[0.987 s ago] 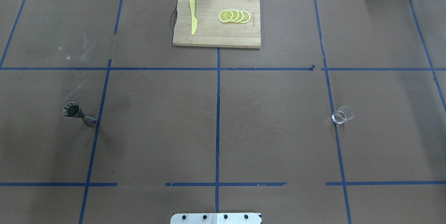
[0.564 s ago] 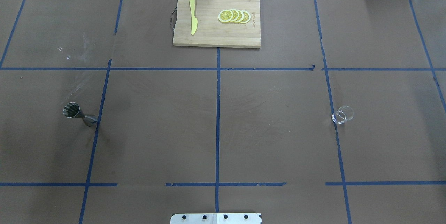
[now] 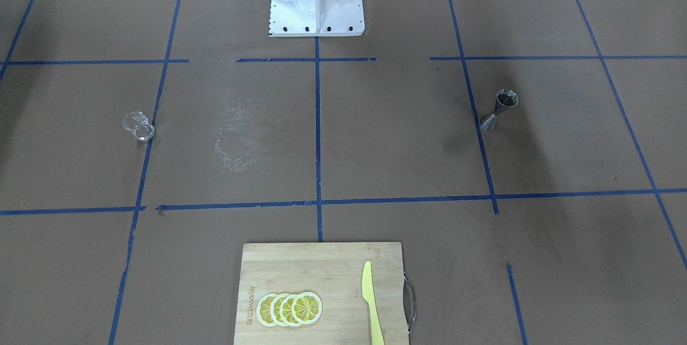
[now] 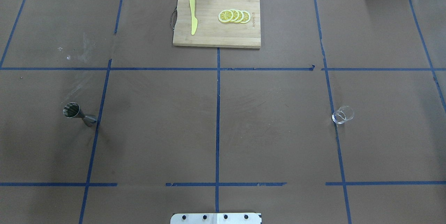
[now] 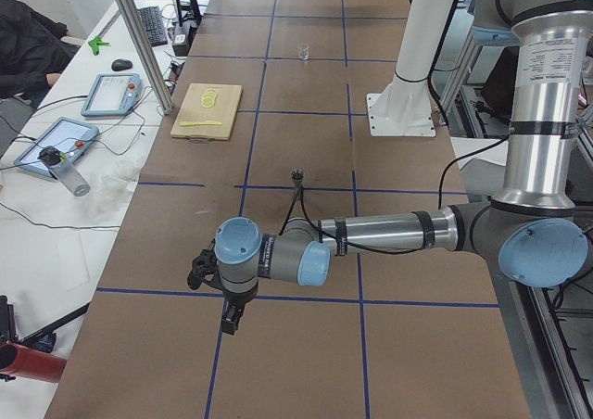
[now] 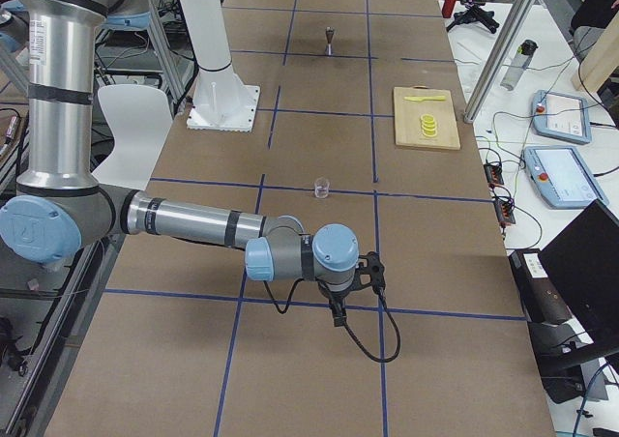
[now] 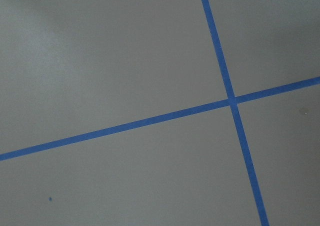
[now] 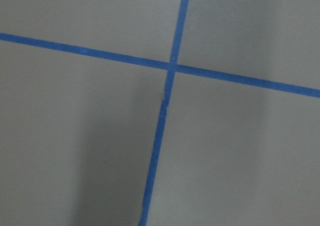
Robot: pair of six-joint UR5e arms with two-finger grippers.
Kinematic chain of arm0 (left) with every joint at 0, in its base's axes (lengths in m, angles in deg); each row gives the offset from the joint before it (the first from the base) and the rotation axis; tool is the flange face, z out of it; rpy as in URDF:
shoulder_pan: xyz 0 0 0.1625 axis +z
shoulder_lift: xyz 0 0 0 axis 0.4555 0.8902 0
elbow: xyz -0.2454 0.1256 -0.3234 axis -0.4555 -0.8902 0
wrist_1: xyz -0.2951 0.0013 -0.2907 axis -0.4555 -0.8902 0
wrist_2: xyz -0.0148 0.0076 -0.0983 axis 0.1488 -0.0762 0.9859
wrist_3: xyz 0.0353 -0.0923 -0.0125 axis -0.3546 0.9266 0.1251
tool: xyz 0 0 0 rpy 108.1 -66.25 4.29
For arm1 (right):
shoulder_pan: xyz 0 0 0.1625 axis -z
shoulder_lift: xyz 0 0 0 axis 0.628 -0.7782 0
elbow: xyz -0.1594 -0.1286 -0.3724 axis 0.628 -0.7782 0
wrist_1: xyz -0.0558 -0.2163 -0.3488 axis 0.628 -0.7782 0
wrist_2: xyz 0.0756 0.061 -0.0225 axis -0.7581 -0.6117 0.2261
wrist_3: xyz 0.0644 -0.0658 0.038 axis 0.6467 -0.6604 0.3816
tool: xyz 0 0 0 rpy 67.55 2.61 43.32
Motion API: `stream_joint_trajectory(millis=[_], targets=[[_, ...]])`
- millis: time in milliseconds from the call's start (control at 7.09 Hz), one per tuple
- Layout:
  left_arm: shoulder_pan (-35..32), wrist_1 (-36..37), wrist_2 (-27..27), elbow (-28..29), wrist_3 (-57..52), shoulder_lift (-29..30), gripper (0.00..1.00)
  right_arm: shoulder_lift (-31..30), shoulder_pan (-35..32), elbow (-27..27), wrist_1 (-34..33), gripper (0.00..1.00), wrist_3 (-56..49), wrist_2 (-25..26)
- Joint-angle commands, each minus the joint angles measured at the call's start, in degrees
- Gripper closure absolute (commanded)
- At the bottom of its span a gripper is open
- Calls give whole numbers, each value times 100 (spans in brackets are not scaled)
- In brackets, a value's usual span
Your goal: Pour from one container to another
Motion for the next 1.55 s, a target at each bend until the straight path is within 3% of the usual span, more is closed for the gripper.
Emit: stream_joint_trajectory(millis=[0, 282, 1411], targets=[[-7, -3, 1, -10, 3, 0, 0, 274, -66, 72, -381, 0, -149, 2], [-7, -3, 1, -10, 3, 0, 0, 222, -198, 74, -390, 0, -834, 108], [28, 75, 9, -115, 21, -61, 0, -68, -199, 47, -276, 0, -749, 222]])
